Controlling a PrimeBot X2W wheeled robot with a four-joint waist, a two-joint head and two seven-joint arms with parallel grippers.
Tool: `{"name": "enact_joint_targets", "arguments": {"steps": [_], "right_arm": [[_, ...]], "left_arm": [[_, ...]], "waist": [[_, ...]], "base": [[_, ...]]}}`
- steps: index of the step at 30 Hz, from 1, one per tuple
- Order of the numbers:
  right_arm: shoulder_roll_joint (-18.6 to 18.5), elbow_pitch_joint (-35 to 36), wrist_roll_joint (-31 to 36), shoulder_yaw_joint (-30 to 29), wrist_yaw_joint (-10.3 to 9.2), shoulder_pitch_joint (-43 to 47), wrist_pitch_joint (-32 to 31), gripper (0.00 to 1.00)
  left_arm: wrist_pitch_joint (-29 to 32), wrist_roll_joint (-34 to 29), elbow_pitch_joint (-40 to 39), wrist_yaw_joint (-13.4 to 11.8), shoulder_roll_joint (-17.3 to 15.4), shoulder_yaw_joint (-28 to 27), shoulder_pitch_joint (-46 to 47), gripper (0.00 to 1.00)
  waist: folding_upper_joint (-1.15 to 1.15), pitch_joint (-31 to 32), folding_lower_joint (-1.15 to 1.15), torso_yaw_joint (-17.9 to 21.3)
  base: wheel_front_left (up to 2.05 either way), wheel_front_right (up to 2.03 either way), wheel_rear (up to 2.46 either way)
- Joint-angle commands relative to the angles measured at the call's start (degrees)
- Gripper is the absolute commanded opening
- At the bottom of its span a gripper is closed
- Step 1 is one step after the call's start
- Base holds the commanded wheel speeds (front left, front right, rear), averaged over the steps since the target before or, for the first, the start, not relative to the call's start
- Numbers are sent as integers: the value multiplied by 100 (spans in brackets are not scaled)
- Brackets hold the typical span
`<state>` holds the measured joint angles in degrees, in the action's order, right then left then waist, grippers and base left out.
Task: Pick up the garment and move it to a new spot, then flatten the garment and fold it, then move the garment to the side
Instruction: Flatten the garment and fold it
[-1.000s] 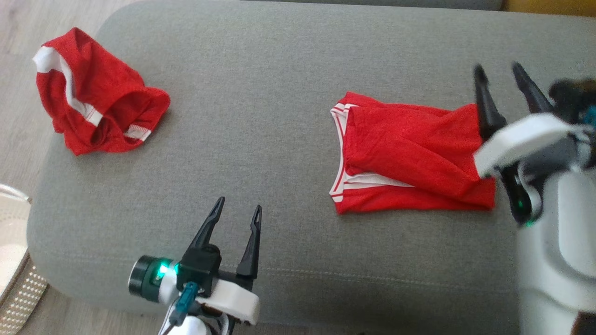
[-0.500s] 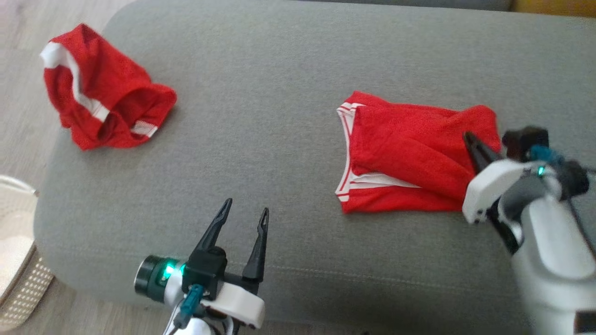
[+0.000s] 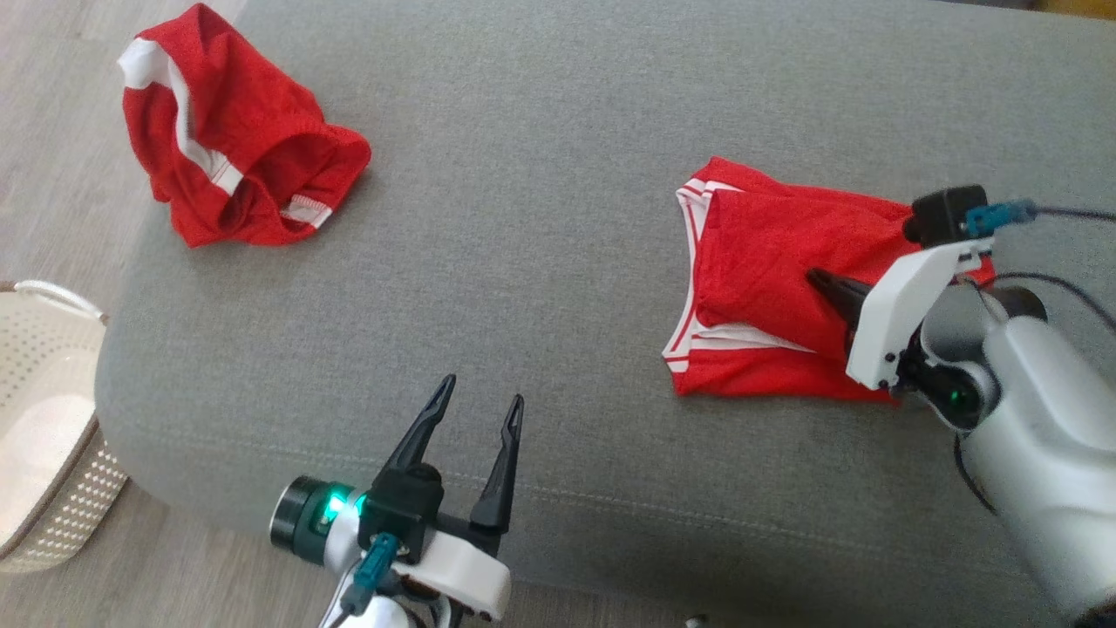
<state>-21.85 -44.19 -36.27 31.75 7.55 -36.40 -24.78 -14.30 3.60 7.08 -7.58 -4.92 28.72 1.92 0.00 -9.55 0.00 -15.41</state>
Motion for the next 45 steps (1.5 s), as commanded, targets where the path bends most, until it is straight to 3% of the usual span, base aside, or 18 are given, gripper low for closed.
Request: {"name": "enact_joint_targets", "arguments": {"steps": [1,6,9,13,17,31,40,45], "right_arm": [[-167,385,-312,165,-6,23,-142,0],[-715,1370,-1534,707,-6,401,-1145,0],[-1034,1838,-1903,912,-6,622,-1628,0],[-1267,2242,-2136,718,-6,694,-1451,0],[-1299,2087,-2226,299,-6,588,-991,0],[-1220,763,-2748,-278,-6,372,-1552,0],[-1343,1052,-3028,-170,-6,776,-2343,0],[-1406,1413,-3038,-631,-6,705,-1594,0]], "left_arm": [[-70,-53,-184,-20,49,-200,232,100],[-70,-72,-183,-41,43,-229,186,100],[-70,-71,-178,-44,39,-243,154,100],[-70,-82,-202,-38,38,-252,157,100],[-70,-106,-218,-6,44,-213,186,100],[-70,-69,-145,32,114,-73,265,100],[-70,-31,-147,-22,144,-91,250,100],[-70,-32,-173,-8,155,-83,289,100]], "waist": [[0,18,0,32],[0,112,0,163],[0,164,0,229],[0,174,0,273],[0,129,0,234],[0,-33,0,-219],[0,14,0,-153],[0,-38,0,-122]], "base": [[0,0,0],[0,0,0],[0,0,0],[0,0,0],[0,0,0],[0,0,0],[0,0,0],[0,0,0]]}}
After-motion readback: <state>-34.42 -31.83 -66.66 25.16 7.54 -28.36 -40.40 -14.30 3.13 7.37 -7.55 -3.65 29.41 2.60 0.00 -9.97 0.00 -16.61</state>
